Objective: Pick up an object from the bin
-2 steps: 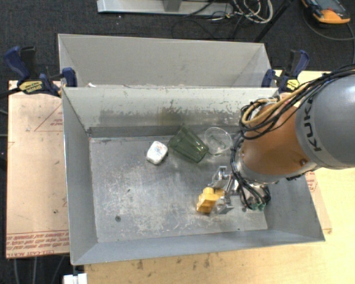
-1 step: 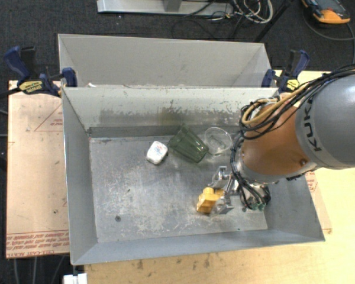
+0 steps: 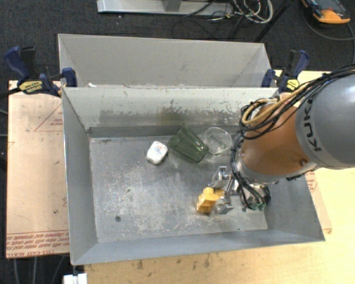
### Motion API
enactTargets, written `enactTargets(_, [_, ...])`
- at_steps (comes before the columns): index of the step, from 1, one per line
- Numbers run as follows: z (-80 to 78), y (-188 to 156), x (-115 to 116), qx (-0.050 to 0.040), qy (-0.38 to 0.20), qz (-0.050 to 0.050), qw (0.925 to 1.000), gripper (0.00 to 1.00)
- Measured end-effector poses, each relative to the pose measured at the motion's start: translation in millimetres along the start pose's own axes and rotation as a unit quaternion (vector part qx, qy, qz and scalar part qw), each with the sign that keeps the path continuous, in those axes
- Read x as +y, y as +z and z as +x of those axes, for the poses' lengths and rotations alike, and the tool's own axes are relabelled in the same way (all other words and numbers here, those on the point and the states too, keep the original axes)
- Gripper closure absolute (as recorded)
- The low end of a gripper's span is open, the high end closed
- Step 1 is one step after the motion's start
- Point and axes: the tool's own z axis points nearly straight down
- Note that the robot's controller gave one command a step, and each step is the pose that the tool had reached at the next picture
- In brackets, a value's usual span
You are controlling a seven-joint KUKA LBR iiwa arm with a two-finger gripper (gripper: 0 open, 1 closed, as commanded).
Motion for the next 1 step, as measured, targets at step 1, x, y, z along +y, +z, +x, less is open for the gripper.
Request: enactTargets(1, [0.0, 0.0, 0.0, 0.0, 0.0, 0.0, 1.0, 1.0])
